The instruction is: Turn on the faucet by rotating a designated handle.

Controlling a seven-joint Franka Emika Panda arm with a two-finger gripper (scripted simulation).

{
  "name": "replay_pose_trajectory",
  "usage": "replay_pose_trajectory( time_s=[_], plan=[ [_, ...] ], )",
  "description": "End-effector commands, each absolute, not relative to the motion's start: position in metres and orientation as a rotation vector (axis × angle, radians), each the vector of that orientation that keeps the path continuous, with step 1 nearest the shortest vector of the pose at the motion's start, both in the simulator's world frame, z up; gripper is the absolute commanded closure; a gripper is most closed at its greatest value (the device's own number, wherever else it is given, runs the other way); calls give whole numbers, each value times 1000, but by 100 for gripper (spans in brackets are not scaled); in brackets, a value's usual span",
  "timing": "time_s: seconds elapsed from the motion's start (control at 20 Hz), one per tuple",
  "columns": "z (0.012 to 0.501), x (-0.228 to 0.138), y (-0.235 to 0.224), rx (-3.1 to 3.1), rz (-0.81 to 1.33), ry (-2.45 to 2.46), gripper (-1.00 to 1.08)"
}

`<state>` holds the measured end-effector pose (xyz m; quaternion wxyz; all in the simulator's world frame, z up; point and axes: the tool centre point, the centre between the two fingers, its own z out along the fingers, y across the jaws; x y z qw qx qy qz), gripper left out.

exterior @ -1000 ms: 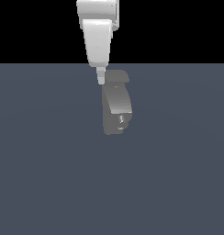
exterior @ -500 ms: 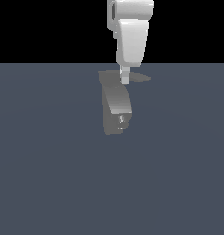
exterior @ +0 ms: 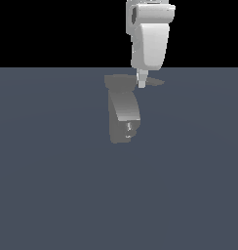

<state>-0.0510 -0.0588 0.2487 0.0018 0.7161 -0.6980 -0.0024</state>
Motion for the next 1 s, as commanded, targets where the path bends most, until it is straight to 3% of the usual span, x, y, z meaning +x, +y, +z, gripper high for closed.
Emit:
replay_pose_trajectory(
  time_s=[0.0, 0.95],
  plan=[
    [248, -41, -70, 2245, 0, -2199, 108],
    [249, 3, -129, 2225, 0, -2218, 108]
  ],
)
